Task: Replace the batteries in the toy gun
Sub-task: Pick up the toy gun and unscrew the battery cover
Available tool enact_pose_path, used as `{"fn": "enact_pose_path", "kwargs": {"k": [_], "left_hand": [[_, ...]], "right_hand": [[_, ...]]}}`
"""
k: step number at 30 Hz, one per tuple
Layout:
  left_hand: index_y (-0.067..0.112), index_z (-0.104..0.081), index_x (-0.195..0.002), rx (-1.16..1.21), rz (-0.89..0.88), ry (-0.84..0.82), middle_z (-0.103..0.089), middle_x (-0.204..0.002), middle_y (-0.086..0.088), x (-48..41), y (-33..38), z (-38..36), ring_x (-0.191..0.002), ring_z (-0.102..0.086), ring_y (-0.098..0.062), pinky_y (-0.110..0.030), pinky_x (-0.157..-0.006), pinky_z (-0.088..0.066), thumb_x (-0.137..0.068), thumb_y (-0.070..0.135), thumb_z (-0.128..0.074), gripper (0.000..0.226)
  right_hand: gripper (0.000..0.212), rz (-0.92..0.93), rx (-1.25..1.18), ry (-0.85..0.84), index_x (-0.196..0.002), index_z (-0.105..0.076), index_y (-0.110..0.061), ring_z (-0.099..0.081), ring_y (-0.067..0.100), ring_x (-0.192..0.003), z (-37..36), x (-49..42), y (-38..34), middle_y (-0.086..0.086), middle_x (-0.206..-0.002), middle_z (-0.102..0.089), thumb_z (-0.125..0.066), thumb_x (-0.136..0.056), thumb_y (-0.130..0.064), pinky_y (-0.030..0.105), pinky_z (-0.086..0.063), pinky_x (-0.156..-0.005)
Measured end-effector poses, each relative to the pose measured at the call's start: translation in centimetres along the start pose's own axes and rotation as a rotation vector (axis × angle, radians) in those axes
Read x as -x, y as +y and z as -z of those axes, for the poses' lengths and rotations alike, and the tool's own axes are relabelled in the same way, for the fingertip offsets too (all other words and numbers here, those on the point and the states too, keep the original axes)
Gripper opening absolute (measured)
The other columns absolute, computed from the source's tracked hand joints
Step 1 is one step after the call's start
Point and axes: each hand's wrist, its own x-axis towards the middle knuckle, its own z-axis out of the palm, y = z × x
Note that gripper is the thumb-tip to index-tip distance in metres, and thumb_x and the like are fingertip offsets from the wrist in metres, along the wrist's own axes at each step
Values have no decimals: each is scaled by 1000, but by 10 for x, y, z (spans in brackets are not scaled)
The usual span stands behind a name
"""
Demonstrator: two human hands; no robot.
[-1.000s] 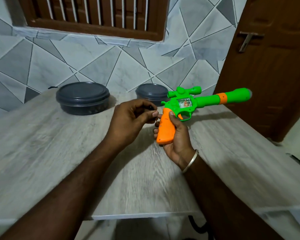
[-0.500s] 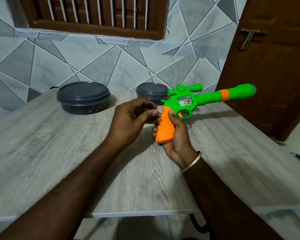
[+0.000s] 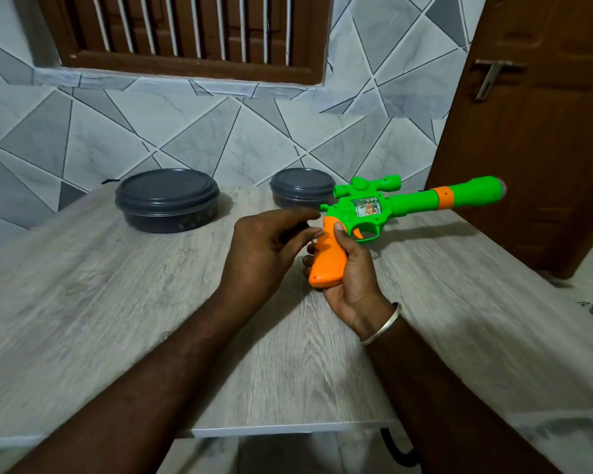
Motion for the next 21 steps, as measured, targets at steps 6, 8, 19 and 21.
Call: {"fn": "enact_pose_path", "kwargs": {"k": [6, 8, 19, 21], "left_hand": [[13, -66, -132, 63, -2, -110, -76, -110, -2, -2, 1, -3, -98, -73, -9, -38, -89, -60, -94, 9, -63, 38], [11, -68, -128, 100, 37, -102, -76, -104, -4, -1, 0, -4, -93, -74, -11, -39, -87, -61, -94, 6, -63, 34], [18, -74, -114, 34, 79, 23, -74, -85, 3, 0, -2, -8, -77, -73, -11, -40, -74, -61, -89, 14, -75, 25], [19, -73, -120, 23, 54, 13, -75, -89, 5, 1, -1, -7, -80, -73, -9, -38, -77, -60, -91, 14, -74, 30]], "right_hand": [[29, -4, -16, -6, -114, -59, -13, -58, 19, -62, 2, -5, 4, 8, -77, -63, -50, -97, -34, 26, -49, -53], [31, -6, -7, 4, -117, -57, -12, -57, 20, -65, 4, -7, 4, 9, -82, -63, -50, -97, -34, 27, -49, -55], [22, -30, -41, -8, -98, -62, -12, -57, 20, -59, 1, -6, 4, 11, -76, -60, -52, -96, -31, 27, -48, -52], [22, -30, -47, -15, -103, -62, -12, -58, 20, -61, 1, -6, 5, 10, -76, -61, -54, -96, -31, 27, -48, -53]]}}
